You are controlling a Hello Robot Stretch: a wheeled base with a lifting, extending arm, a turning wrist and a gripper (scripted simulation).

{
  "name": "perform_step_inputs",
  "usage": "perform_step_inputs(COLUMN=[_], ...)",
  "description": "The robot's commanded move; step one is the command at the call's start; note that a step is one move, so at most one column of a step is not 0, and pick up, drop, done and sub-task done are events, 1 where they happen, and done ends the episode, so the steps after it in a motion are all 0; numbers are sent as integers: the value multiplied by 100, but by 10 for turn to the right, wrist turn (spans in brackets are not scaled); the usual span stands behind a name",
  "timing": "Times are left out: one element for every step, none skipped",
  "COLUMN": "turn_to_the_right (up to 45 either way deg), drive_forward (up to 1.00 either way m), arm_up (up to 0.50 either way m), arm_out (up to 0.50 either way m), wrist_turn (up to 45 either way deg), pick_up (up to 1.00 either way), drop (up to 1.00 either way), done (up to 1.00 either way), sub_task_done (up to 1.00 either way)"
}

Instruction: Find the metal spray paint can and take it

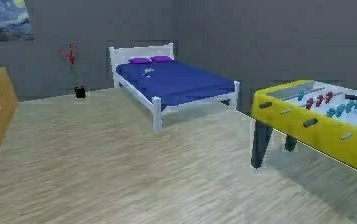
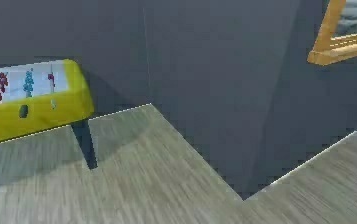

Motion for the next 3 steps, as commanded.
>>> perform_step_inputs(turn_to_the_right=[450, 450, 450], drive_forward=[0, 0, 0], arm_up=[0, 0, 0], arm_out=[0, 0, 0], wrist_turn=[0, 0, 0], pick_up=[0, 0, 0], drop=[0, 0, 0], done=[0, 0, 0], sub_task_done=[0, 0, 0])
